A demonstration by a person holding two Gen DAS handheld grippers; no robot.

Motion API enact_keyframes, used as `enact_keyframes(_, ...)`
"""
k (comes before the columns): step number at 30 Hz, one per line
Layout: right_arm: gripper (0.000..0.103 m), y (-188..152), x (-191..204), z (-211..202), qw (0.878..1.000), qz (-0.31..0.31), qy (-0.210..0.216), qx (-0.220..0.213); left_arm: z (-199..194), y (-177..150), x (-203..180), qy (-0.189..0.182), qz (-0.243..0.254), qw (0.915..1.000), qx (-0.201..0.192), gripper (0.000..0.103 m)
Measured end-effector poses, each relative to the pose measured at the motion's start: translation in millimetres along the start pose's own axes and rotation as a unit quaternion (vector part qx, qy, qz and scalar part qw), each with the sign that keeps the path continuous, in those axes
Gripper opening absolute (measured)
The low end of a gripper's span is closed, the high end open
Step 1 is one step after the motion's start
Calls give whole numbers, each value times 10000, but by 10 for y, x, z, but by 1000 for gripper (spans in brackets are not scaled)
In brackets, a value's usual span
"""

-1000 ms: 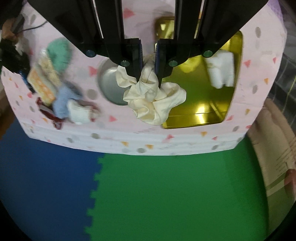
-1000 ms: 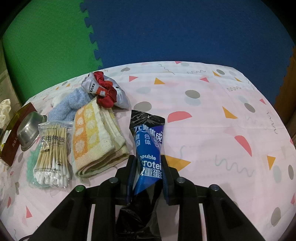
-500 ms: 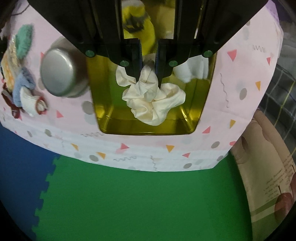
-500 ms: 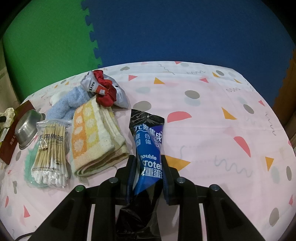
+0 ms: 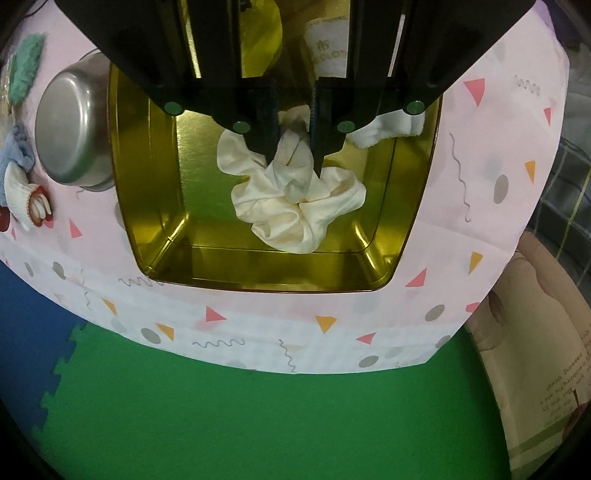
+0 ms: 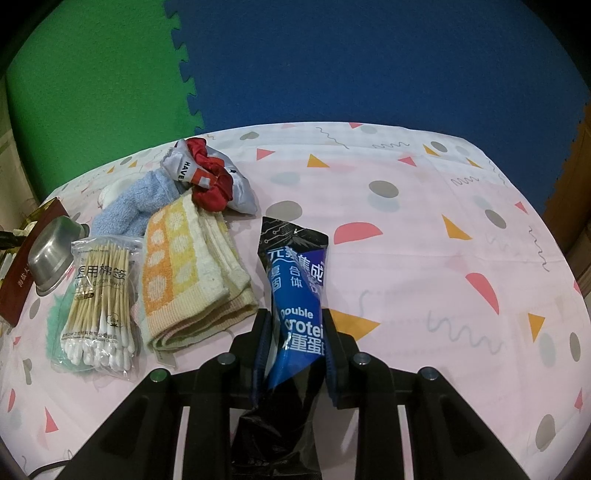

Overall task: Organize soft objects
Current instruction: 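Lower the cream scrunchie into the gold tray with the left gripper and release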

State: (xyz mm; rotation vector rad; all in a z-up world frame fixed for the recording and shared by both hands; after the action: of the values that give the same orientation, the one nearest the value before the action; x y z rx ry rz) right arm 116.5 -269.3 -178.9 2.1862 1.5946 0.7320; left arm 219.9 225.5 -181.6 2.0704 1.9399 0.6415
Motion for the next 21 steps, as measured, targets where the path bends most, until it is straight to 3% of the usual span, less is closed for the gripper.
enact_keyframes(2,27,-2,-3,2,10000,-10,-17,4,-18,-8,10,-52,-46,10000,-4,17)
enact_keyframes(6,28,-7,4,10,10000,-63,-74,-1,-117,-5,8,-142,-113,9997,-131,31)
enact_keyframes(12,28,-17,1,4,10000,-64,-75,-3,-424,-89,-73,-126,-90,9993,-336,38)
enact_keyframes(16,28,-16,-1,11,10000,-54,-57,3,-725,-246,-130,144,-152,9982,-568,48)
enact_keyframes(21,28,-15,-11,11,10000,-50,-51,0,-948,-467,-197,419,-106,9965,-719,50)
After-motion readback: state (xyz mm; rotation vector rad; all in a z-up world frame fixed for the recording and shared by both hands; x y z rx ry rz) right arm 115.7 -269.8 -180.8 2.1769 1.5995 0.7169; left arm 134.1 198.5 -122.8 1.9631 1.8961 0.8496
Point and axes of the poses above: each gripper's, at about its wrist camera, not at the fingertips, and z roughly the way its jaws point, x to its left, y to its top, the point moved 10 cm from there along z, roughly the way its jaws point, and after that the axes turned 12 degrees about z, right-handed, at the moved point
